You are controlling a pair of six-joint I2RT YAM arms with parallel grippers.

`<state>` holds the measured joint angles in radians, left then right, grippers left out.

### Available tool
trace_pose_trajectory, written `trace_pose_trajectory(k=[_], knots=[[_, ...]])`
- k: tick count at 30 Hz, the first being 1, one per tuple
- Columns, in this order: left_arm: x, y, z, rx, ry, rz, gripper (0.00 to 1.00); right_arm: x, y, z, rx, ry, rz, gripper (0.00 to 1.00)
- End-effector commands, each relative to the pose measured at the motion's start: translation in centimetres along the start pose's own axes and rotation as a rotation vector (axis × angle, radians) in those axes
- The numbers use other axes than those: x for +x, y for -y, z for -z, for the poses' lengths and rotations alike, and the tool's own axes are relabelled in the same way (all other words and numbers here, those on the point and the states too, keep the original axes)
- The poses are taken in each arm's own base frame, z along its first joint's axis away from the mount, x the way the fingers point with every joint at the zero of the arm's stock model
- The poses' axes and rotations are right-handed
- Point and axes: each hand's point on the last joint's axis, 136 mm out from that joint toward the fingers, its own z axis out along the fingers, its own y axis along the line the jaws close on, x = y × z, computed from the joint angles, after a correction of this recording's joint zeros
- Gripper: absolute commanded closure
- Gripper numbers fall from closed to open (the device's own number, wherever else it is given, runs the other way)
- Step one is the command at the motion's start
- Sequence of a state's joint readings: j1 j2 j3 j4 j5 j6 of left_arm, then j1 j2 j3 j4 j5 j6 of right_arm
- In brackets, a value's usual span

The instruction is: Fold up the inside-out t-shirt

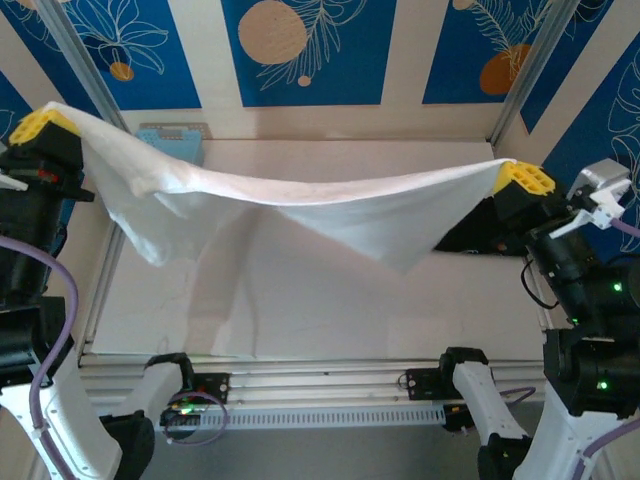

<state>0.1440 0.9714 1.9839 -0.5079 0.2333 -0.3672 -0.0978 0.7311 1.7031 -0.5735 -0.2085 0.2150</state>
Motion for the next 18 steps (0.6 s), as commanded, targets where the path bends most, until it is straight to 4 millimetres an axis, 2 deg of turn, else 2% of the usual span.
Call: trace_pose_trajectory(k=[1,5,7,10,14,18], knots=[[0.8,-2.0,-3.6,-0.042,-0.008,-0.001,1.0,0.3,2.0,-2.2,0.051,-0.025,0.02,1.0],[4.6,-4.5,-8.3,-0.059,-0.095,0.025,1.0,2.0,4.1,-5.5,0.064,-0.067,0.019,1.0],[7.5,-6.3,-11.0,-0.083,-0.154,0.033,1.0,3.8,5.6,-7.8,0.068,-0.104,0.007,1.0],[13.4,-8.7,-15.2,-0.115,-0.264,0.018,1.0,7.7,8.3,-11.9,0.076,-0.182,-0.027,1.0],[22.7,-11.4,-20.7,-0.154,-0.41,-0.037,1.0,15.3,11.4,-18.5,0.074,-0.31,-0.064,1.0],[34.2,-14.4,-25.7,-0.168,-0.567,-0.04,1.0,25.8,14.6,-25.4,0.096,-0.474,-0.099,1.0]])
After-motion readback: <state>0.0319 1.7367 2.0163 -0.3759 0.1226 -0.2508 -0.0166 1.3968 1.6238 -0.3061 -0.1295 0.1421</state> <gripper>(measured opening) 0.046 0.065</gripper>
